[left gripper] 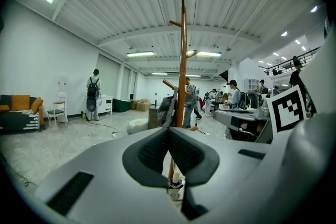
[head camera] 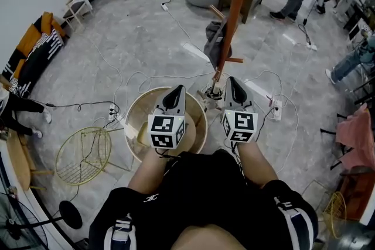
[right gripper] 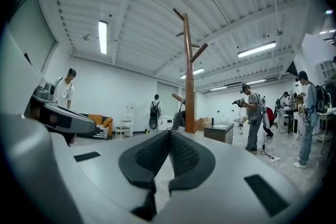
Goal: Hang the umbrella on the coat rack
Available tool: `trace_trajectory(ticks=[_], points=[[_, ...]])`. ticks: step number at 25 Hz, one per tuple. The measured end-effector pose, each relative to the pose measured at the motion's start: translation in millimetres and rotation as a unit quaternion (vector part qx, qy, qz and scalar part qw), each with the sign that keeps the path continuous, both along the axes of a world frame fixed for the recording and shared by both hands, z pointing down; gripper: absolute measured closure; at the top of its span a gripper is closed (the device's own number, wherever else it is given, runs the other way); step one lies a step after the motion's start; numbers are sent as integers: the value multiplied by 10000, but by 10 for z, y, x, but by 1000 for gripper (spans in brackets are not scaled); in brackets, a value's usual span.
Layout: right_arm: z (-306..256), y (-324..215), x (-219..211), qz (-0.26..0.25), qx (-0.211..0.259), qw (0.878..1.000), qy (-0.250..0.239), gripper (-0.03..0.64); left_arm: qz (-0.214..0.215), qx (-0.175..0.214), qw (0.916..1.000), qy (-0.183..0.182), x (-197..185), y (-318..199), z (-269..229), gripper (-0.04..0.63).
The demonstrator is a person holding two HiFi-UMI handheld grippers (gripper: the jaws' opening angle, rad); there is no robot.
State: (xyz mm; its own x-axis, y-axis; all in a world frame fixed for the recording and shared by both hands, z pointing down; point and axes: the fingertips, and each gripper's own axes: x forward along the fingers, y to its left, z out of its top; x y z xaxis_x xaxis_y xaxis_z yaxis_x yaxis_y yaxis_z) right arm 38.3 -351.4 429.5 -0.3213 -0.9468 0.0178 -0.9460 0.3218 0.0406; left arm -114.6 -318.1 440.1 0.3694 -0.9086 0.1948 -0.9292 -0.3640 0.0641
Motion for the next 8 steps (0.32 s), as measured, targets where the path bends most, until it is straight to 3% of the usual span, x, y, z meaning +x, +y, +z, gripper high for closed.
trace_trajectory(ticks=[8], points=[[-18,71,56,-88,138,9998,126,603,147,-64,9999,46,178,16,33,581]])
